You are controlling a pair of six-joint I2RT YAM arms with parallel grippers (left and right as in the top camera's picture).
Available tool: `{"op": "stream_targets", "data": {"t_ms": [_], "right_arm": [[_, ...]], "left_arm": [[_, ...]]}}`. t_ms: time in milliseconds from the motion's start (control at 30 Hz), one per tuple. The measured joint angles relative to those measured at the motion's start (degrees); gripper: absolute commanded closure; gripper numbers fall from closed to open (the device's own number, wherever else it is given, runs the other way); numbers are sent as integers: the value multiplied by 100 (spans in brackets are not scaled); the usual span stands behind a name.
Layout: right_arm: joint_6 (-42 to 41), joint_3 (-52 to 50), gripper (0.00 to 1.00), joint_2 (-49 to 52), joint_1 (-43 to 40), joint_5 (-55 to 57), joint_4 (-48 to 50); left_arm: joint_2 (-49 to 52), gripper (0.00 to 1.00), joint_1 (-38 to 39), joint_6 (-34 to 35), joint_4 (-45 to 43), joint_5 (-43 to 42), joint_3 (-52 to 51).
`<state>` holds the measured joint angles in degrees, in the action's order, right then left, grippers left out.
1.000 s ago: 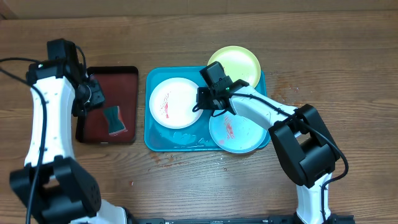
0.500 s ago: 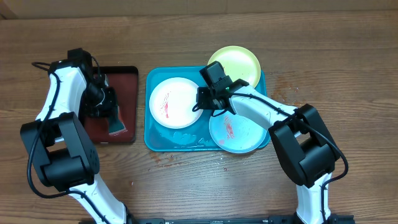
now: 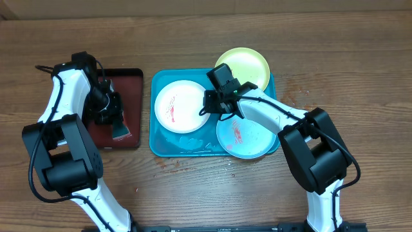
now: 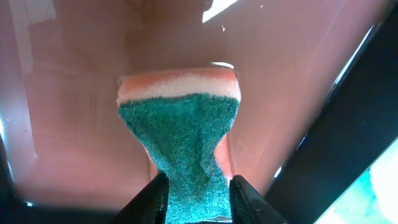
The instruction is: Clean dirty plates on tray and stack at the side
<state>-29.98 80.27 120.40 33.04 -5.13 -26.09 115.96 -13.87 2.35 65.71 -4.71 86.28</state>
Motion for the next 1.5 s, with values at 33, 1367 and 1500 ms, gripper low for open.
{"op": "stream_targets", "data": {"t_ms": [33, 1367, 1500], "right_arm": [[-2, 0, 96, 0, 0, 0, 0], [-13, 9, 96, 0, 0, -2, -39], [-26, 9, 96, 0, -2, 0, -52]], "left_arm": [[0, 66, 2, 0, -13, -2, -42], [372, 96, 2229, -125, -138, -70, 1871], [964, 96, 2345, -61, 28, 98, 1838]]}}
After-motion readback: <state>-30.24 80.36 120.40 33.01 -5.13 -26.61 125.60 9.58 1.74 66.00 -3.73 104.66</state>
